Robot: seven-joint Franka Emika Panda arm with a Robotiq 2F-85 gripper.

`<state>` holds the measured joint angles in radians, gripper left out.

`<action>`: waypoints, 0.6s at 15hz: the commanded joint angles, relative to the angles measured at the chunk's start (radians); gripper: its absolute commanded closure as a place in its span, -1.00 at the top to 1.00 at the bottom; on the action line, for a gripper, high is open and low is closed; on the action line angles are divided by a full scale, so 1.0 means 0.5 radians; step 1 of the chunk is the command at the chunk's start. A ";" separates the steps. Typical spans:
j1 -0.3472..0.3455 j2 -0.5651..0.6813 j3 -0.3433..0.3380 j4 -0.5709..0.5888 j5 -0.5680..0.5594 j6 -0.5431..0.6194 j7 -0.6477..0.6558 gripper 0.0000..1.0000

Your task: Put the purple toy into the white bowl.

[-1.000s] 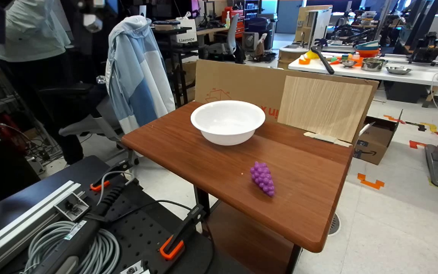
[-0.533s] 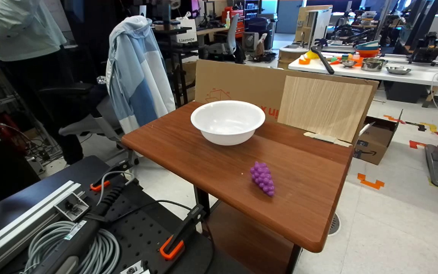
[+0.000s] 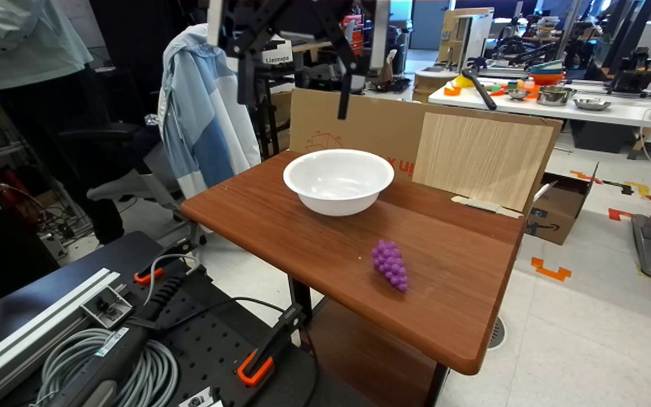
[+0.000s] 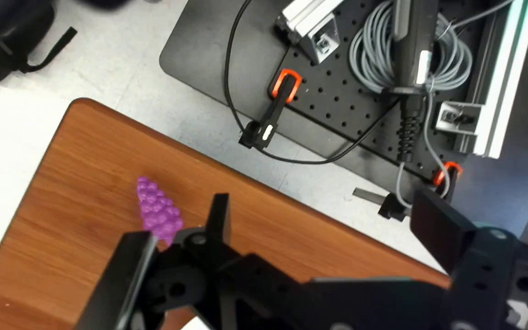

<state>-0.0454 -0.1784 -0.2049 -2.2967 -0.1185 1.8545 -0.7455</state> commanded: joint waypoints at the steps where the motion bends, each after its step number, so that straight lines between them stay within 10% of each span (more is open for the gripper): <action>1: -0.081 0.073 -0.034 -0.039 0.231 0.355 0.030 1.00; 9: -0.051 -0.078 0.035 -0.122 0.538 0.626 0.013 1.00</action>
<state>-0.0713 -0.2187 -0.1862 -2.3597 0.1512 2.1698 -0.7398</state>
